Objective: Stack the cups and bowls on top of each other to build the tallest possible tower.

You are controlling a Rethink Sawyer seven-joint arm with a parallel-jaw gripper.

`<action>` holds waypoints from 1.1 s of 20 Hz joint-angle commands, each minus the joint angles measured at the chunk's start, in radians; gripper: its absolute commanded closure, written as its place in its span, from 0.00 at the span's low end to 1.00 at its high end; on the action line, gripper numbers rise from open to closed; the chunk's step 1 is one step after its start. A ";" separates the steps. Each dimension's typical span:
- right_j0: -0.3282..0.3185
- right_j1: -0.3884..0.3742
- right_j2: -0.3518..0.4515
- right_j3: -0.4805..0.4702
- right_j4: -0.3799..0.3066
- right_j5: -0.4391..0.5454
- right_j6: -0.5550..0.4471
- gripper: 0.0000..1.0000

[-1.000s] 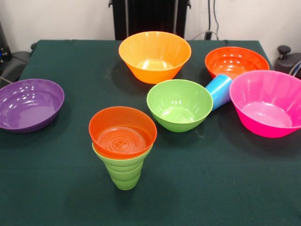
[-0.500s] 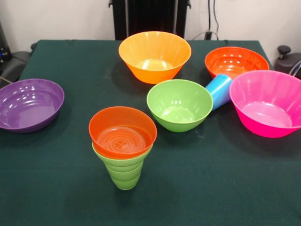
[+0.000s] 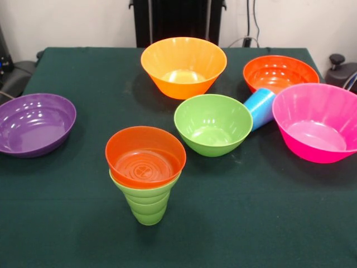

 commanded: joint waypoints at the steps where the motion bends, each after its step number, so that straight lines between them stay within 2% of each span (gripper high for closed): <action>1: 0.067 0.055 0.009 -0.099 0.032 0.095 0.255 1.00; 22: 0.142 0.222 -0.109 -0.328 0.127 0.156 0.390 1.00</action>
